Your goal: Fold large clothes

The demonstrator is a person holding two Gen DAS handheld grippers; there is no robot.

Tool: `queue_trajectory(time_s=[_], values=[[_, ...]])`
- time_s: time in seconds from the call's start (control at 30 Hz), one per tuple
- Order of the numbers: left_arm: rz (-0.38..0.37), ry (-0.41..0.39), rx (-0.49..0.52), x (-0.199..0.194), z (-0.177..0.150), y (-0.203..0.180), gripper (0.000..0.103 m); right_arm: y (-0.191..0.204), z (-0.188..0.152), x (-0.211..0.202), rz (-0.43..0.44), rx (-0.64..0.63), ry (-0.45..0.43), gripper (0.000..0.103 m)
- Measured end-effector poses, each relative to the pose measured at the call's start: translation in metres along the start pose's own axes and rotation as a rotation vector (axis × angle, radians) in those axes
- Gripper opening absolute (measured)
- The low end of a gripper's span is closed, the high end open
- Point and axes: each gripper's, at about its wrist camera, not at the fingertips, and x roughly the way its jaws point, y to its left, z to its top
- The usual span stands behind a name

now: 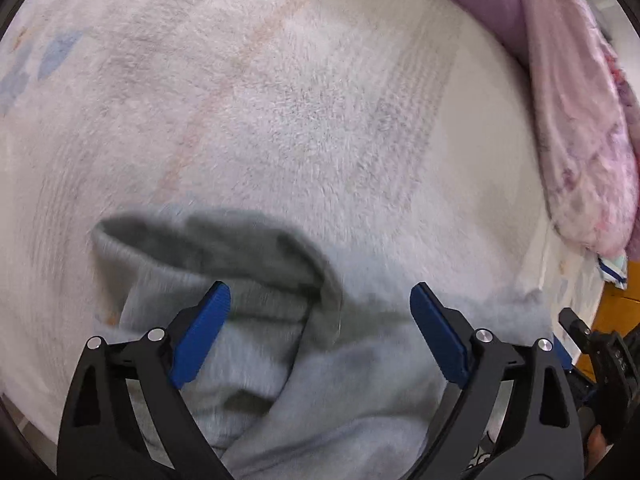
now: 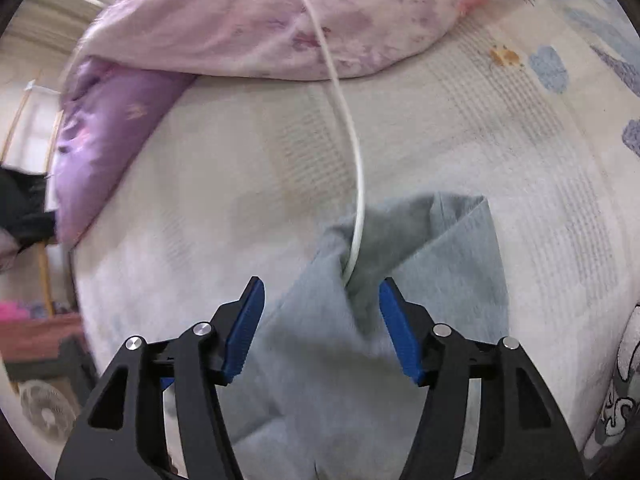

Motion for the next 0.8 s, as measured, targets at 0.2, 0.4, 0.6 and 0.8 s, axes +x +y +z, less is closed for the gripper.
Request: queue_trajectory(time_s=[0.2,0.4,0.6,0.8], values=[[0.033,0.082,-0.029,0.028,0.016,0.000,0.086,-0.003,0.007,0.033,0.014,0.034,0.050,0.036],[-0.012,0.035,-0.020,0.008,0.012,0.008,0.008,-0.020,-0.006,0.012,0.125,0.004,0.013,0.011],[-0.084,-0.071,0.044,-0.056,-0.035,0.018,0.005,-0.023,-0.048,-0.049,0.231,-0.055,-0.065,0.010],[-0.132,-0.110,0.067,-0.113,-0.120,0.029,0.005,-0.053,-0.117,-0.106,0.263,-0.054,-0.083,0.009]])
